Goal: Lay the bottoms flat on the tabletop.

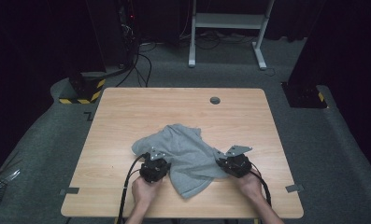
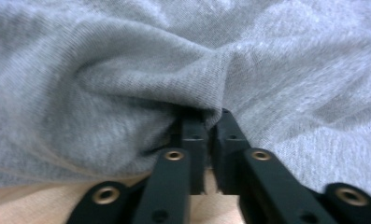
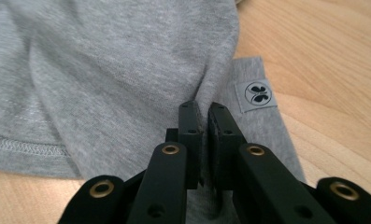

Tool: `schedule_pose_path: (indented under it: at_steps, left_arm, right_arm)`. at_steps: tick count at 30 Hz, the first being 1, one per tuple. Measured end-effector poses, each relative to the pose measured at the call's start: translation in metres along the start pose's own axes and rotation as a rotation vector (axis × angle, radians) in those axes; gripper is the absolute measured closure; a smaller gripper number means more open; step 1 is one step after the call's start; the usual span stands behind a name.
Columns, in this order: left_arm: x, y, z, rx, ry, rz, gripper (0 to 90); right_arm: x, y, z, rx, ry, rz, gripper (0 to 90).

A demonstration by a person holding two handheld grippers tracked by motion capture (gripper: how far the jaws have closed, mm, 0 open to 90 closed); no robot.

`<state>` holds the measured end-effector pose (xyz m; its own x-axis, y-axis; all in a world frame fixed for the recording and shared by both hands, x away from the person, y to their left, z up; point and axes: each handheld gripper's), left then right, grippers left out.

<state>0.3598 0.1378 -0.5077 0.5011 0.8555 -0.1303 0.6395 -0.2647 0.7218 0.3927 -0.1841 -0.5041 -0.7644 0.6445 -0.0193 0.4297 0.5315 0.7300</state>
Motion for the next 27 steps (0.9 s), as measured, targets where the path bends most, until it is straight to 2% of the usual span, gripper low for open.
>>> schedule_pose_path:
  at_steps: [3,5,8,10,11,12,15,18,20,21,22,24,25,27]
  left_arm:
    - [0.006,0.007,-0.009,-0.018,0.021,0.011,87.7]
    - [0.013,0.013,-0.019,-0.048,0.034,0.003,87.7]
    - [0.023,0.022,-0.036,-0.082,0.086,0.017,87.7]
    - [0.028,0.025,-0.043,-0.091,0.111,0.015,87.6]
    - [0.028,0.024,-0.043,-0.084,0.120,0.013,85.8]
    - [0.028,0.023,-0.041,-0.078,0.128,0.014,85.8]
    - [0.024,0.013,-0.036,-0.056,0.157,0.030,74.9]
    - [0.019,0.004,-0.034,-0.063,0.148,0.010,58.1]
    - [0.016,-0.001,-0.031,-0.052,0.137,0.014,49.8]
    - [0.015,-0.004,-0.029,-0.042,0.139,0.015,46.0]
    - [0.015,-0.006,-0.026,-0.035,0.142,0.012,46.0]
    - [0.016,-0.012,-0.021,-0.018,0.148,-0.003,43.0]
    - [0.017,-0.015,-0.019,-0.014,0.150,-0.014,41.8]
    - [0.018,-0.019,-0.016,-0.008,0.154,-0.024,39.4]
  right_arm:
    - [-0.001,0.000,-0.013,-0.042,-0.012,0.000,85.3]
    - [-0.001,0.000,-0.017,-0.054,-0.015,0.008,85.4]
    - [-0.003,0.003,-0.030,-0.114,-0.002,0.034,85.6]
    - [0.000,0.006,-0.030,-0.118,0.014,0.027,85.5]
    - [0.007,0.009,-0.025,-0.092,0.052,0.017,84.6]
    - [0.007,0.009,-0.025,-0.092,0.052,0.017,84.6]
    - [0.014,0.012,-0.019,-0.085,0.062,-0.013,75.1]
    - [0.007,0.011,-0.021,-0.129,0.070,0.042,69.6]
    - [-0.004,0.008,-0.026,-0.143,0.043,0.110,69.3]
    - [-0.011,0.007,-0.028,-0.134,0.000,0.139,69.7]
    - [-0.011,0.007,-0.028,-0.134,0.000,0.139,69.7]
    - [-0.018,0.006,-0.025,-0.105,-0.039,0.154,69.6]
    - [-0.021,0.006,-0.021,-0.083,-0.060,0.158,68.8]
    - [-0.021,0.006,-0.006,-0.045,-0.068,0.149,63.3]
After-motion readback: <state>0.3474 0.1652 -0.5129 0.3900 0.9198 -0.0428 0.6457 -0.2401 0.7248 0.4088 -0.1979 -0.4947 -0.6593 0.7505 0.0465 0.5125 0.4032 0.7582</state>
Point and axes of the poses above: each handheld gripper's, and its own axes: z roughly forward along the jaws, y roughly out of its top, x roughly to its left, and after that the axes turned 3 degrees about -x, right-handed
